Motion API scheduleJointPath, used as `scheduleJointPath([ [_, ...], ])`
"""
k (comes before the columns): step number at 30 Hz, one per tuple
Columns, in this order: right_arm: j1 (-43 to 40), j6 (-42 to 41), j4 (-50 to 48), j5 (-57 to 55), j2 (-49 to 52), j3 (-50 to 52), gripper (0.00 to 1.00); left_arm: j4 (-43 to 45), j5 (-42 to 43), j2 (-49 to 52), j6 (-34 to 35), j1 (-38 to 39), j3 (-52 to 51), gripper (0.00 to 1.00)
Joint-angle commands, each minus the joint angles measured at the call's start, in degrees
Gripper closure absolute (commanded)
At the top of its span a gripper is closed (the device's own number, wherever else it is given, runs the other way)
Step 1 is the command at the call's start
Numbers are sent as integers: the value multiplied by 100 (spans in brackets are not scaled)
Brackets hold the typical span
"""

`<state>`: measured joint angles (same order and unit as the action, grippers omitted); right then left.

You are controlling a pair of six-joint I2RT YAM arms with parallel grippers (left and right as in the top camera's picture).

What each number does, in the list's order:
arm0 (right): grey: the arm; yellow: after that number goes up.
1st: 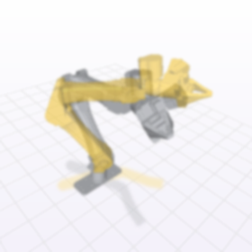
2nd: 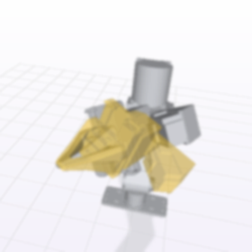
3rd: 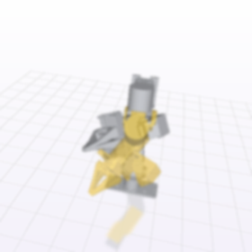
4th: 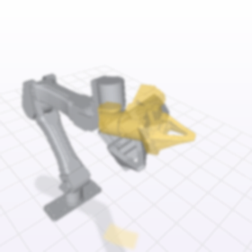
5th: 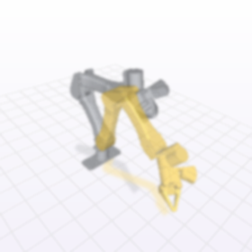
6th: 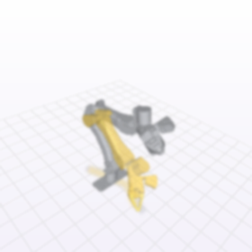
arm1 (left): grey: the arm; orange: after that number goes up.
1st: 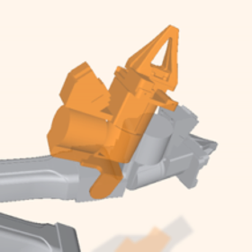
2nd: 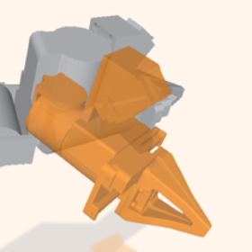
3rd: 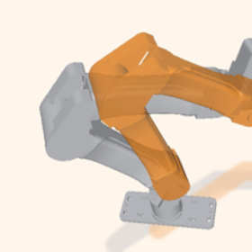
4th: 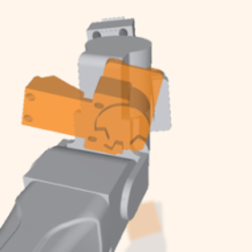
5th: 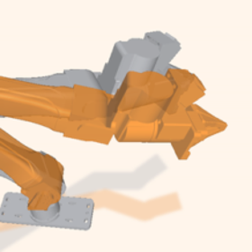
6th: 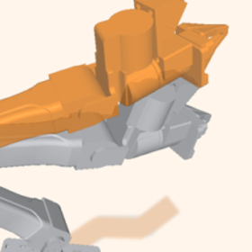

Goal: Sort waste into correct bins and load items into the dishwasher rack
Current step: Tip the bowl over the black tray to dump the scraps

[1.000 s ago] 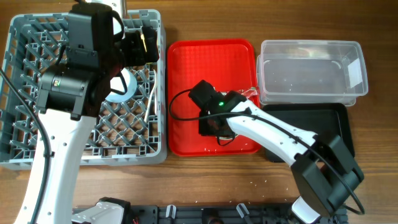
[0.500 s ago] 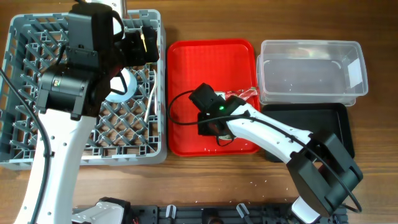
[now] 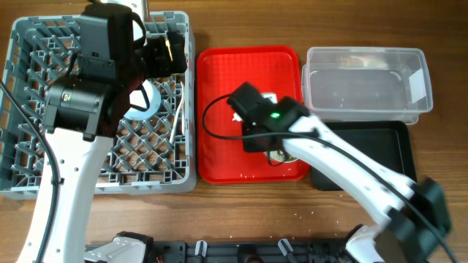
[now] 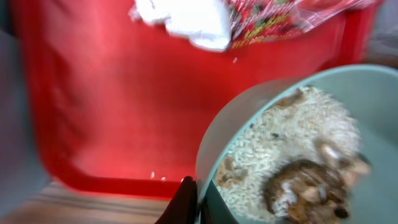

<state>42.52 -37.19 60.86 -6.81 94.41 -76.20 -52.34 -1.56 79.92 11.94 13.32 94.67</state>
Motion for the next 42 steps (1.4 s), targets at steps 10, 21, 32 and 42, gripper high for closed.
scheduleJointPath([
  [10,-2885,400,966,238,-2103,306,96,15,68,0,72,-33,-4,0],
  [21,-5421,1676,-105,3554,-2168,1733,96,15,68,0,72,-33,-4,0],
  [32,-9366,3615,-647,7779,-2461,3587,96,15,68,0,72,-33,-4,0],
  [42,-9661,3101,-1182,8964,-2461,3589,96,15,68,0,72,-33,-4,0],
])
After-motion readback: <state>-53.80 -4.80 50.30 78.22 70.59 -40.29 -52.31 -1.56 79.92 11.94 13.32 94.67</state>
